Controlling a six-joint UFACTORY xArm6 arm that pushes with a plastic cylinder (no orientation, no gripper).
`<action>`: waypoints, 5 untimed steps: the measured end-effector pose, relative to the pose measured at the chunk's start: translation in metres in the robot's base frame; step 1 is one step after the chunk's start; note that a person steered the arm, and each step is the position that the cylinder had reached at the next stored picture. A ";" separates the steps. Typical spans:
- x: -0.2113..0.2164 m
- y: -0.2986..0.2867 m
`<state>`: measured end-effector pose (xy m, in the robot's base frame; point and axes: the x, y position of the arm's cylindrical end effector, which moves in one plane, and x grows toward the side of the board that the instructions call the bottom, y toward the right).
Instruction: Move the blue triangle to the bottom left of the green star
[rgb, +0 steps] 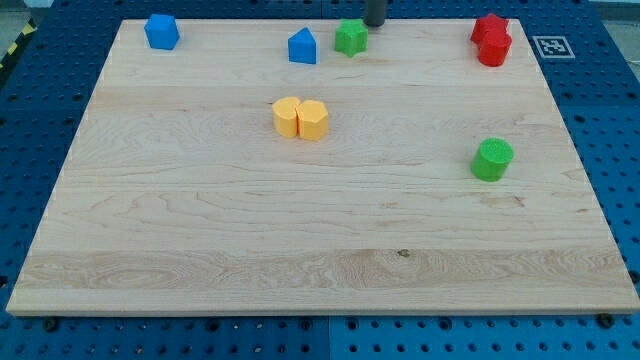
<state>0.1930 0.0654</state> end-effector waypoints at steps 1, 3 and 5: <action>0.000 -0.033; 0.000 -0.083; 0.017 -0.118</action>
<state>0.2104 -0.0524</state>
